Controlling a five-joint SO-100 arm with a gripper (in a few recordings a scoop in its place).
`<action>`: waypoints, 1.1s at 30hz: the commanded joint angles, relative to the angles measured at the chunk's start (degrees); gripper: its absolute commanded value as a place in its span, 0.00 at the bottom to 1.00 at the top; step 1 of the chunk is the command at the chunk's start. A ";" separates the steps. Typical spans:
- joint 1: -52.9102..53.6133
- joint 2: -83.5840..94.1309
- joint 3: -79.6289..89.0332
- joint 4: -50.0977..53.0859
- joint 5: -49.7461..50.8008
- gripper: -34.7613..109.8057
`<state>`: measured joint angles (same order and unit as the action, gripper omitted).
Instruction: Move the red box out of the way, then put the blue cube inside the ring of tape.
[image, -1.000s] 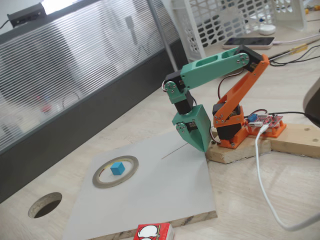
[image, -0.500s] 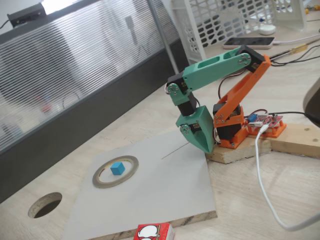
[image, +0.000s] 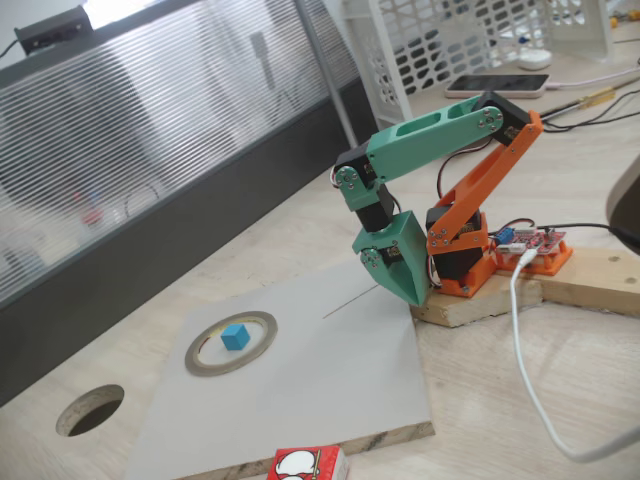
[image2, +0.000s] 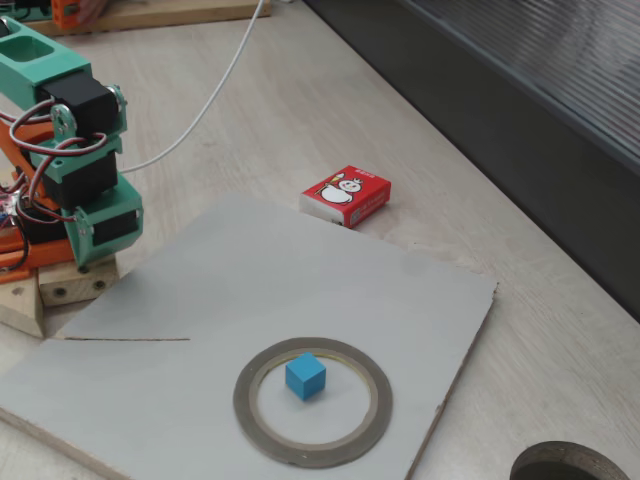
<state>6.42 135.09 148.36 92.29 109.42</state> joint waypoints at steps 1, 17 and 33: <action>1.32 4.57 1.85 0.26 0.35 0.24; 1.32 4.57 1.85 0.18 0.18 0.24; 1.32 4.48 -0.18 0.26 0.53 0.24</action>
